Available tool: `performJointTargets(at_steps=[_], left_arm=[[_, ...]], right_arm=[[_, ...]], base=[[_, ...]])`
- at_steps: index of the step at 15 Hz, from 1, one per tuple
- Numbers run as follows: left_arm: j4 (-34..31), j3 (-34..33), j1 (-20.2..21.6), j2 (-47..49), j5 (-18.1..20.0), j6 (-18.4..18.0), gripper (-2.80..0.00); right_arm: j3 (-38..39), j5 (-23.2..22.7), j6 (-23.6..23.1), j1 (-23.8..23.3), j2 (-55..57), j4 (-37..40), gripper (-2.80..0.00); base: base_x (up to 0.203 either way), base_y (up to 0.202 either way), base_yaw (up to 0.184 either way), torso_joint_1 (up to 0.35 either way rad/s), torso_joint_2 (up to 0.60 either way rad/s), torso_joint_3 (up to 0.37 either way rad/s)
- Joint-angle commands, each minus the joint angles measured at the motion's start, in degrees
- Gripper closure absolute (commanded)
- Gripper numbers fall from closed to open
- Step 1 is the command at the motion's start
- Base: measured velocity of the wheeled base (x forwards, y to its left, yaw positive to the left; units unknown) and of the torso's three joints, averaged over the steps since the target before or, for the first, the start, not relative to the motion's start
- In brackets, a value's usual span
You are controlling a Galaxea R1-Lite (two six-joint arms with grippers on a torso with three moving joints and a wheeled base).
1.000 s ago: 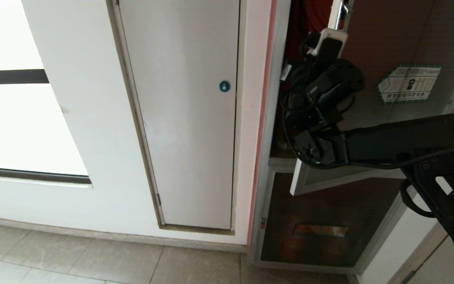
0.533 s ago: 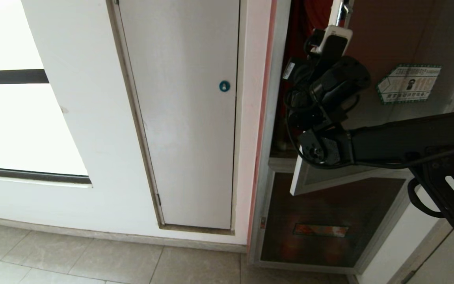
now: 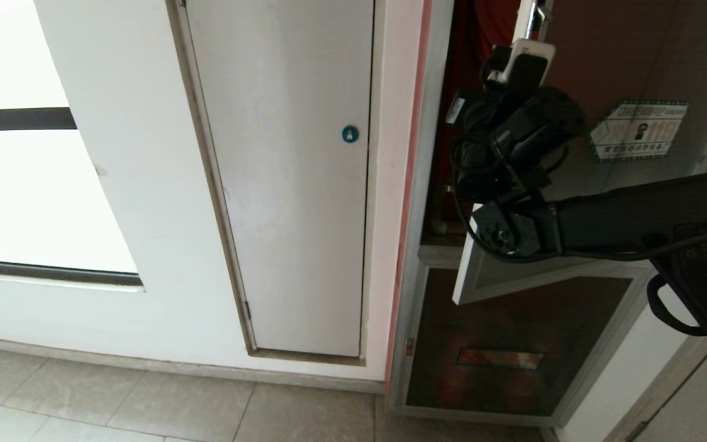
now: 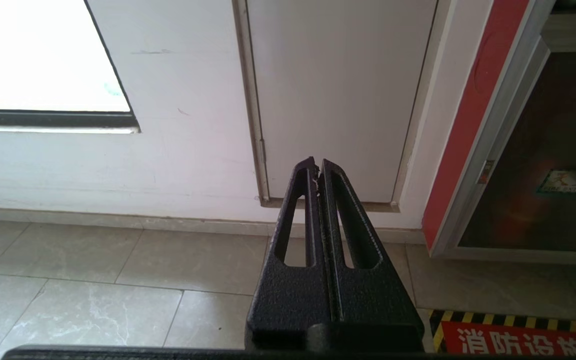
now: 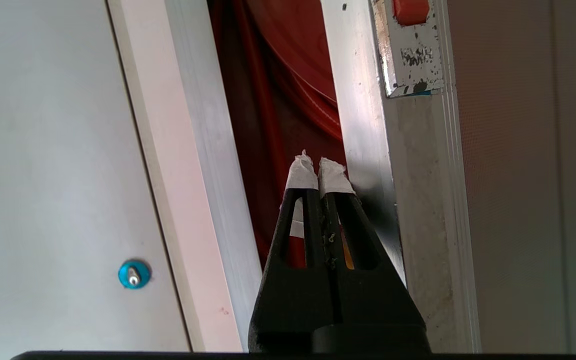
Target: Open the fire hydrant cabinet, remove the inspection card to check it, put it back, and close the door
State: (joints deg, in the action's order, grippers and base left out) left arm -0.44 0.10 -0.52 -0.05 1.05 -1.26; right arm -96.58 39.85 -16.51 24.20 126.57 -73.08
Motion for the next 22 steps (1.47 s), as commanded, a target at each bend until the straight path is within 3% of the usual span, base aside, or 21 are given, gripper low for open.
performJointTargets(at_steps=[1, 8, 22], left_arm=[[0.0, -0.01, 0.0, -0.04, 0.01, -0.06, 0.0], [0.0, -0.01, 0.0, -0.04, 0.01, -0.06, 0.0], [0.0, -0.01, 0.0, -0.04, 0.01, -0.06, 0.0]], right_arm=[[1.69, 0.35, -0.07, -0.03, -1.48, -0.46, 0.0], [8.55, 0.4, -0.02, 0.72, -7.62, -1.28, 0.0], [31.1, -0.03, -0.05, 3.36, -28.42, -1.71, 0.0]], base=[[0.0, 0.0, 0.0, 0.0, 0.0, 0.0], [0.0, 0.0, 0.0, 0.0, 0.0, 0.0], [0.0, 0.0, 0.0, 0.0, 0.0, 0.0]])
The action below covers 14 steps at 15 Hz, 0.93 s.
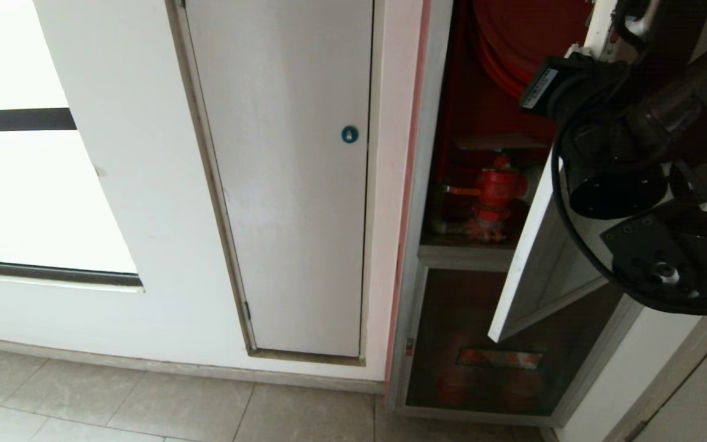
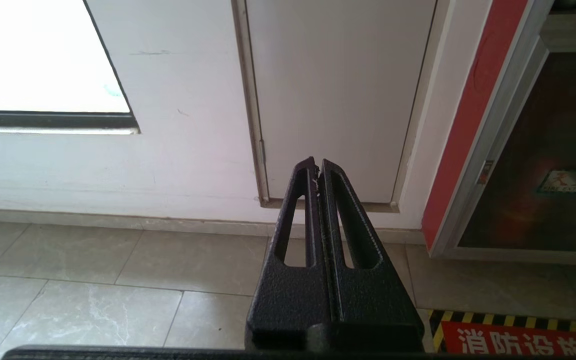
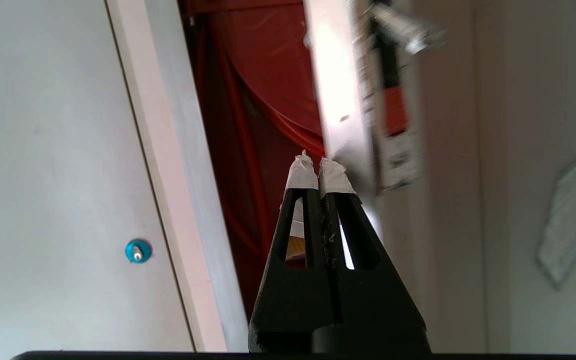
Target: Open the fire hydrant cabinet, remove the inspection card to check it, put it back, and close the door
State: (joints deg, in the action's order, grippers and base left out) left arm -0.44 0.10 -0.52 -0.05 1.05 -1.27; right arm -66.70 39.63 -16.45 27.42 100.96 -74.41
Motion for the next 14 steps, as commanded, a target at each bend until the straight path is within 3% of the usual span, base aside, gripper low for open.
performJointTargets(at_steps=[1, 14], left_arm=[[0.0, -0.01, 0.0, -0.04, 0.01, -0.02, 0.0], [0.0, -0.01, 0.0, -0.04, 0.01, 0.04, 0.0]], right_arm=[[2.7, 0.18, -0.1, 0.17, -4.33, -0.38, 0.0], [14.76, 0.06, -0.08, 0.09, -15.0, -0.01, 0.0]], base=[[0.0, 0.0, 0.0, 0.0, 0.0, 0.0], [0.0, 0.0, 0.0, 0.0, 0.0, 0.0]])
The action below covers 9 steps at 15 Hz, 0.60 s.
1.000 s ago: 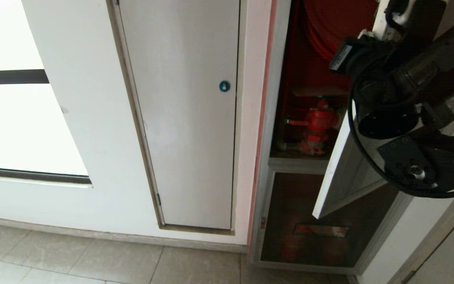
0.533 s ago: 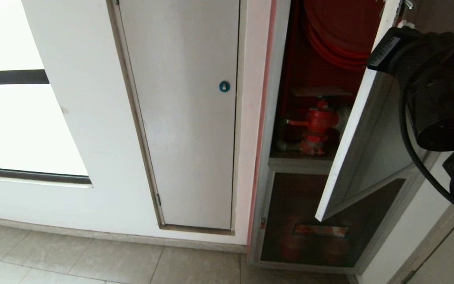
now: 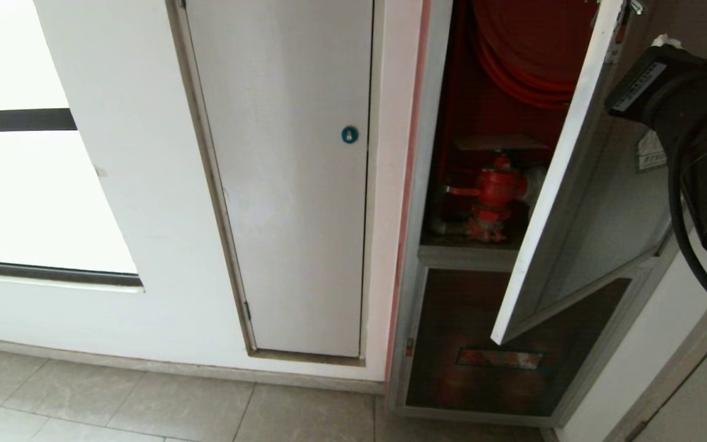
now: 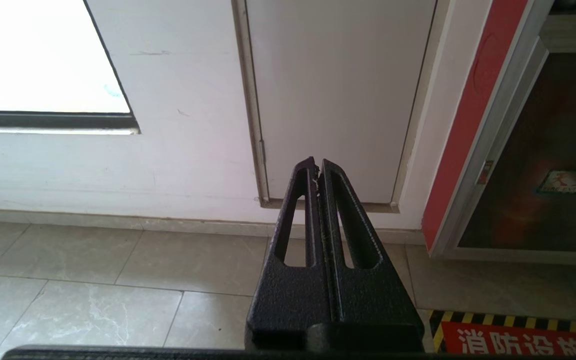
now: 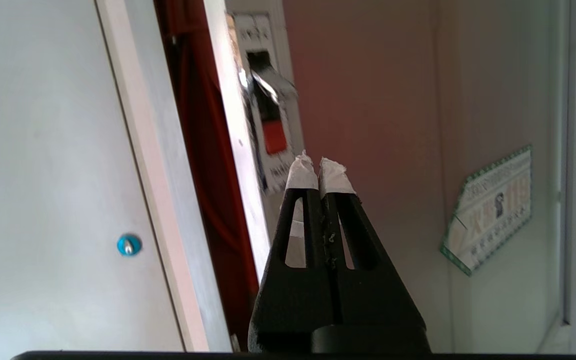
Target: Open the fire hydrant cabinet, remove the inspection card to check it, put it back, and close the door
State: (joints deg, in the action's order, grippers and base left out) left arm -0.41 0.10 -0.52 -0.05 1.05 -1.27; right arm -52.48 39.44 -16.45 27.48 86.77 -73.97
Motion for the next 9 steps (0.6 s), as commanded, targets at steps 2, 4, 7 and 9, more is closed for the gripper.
performJointTargets(at_steps=[2, 4, 7, 9], left_arm=[[0.0, -0.01, 0.0, -0.04, 0.01, -0.04, 0.0], [-0.02, -0.01, 0.0, -0.04, 0.01, -0.05, 0.0], [-0.02, -0.01, -0.08, -0.04, 0.01, 0.04, 0.0], [-0.02, -0.01, -0.07, -0.04, 0.01, -0.01, 0.0]], right_arm=[[3.4, -0.49, 0.05, 0.43, -2.03, -0.62, 0.0], [6.96, -2.61, 0.16, 2.57, -2.5, -1.07, 0.0], [13.88, -8.15, 0.18, 7.82, -3.15, -1.42, 0.0], [13.37, -8.91, 0.32, 7.94, 0.42, -2.25, 0.0]], base=[[0.0, 0.0, 0.0, 0.0, 0.0, 0.0], [0.0, 0.0, 0.0, 0.0, 0.0, 0.0], [0.0, 0.0, 0.0, 0.0, 0.0, 0.0], [0.0, 0.0, 0.0, 0.0, 0.0, 0.0]])
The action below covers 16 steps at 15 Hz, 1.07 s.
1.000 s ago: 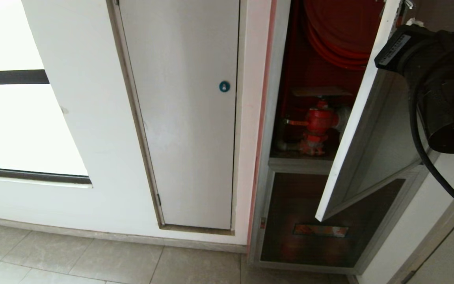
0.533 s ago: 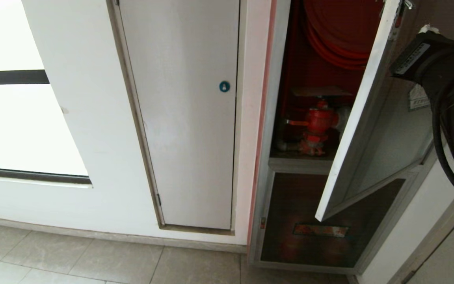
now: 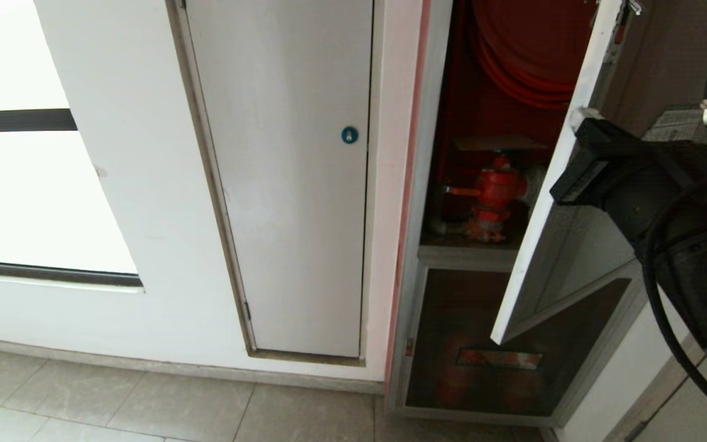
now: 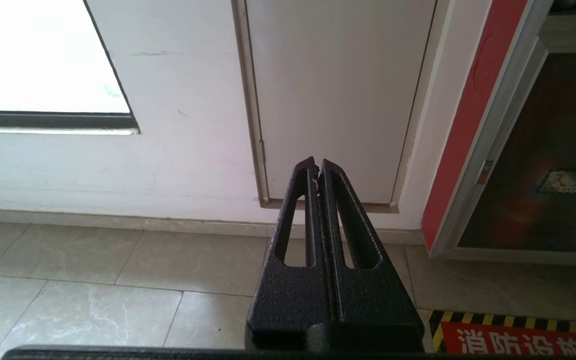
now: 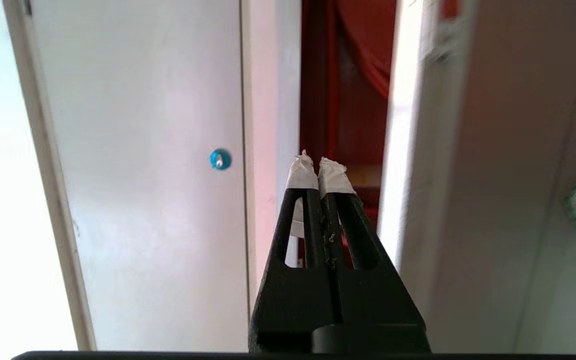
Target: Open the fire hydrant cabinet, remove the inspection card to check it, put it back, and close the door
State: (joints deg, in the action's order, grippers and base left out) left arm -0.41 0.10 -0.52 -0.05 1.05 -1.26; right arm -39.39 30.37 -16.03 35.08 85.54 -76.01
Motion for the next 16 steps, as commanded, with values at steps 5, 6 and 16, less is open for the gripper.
performJointTargets(at_steps=[5, 6, 16], left_arm=[[-0.02, -0.01, 0.0, -0.04, 0.01, -0.06, 0.0], [0.05, -0.01, 0.0, -0.04, 0.01, -0.04, 0.0], [-0.02, -0.01, 0.0, -0.04, 0.01, -0.06, 0.0]], right_arm=[[-7.34, 3.37, -0.44, -3.87, 15.45, -8.05, 0.0], [-8.28, 4.21, -0.41, -5.73, 16.87, -8.87, 0.0], [-12.73, 3.82, -0.24, -11.25, 21.04, -9.18, 0.0]], base=[[0.0, 0.0, 0.0, 0.0, 0.0, 0.0], [0.0, 0.0, 0.0, 0.0, 0.0, 0.0], [0.0, 0.0, 0.0, 0.0, 0.0, 0.0]])
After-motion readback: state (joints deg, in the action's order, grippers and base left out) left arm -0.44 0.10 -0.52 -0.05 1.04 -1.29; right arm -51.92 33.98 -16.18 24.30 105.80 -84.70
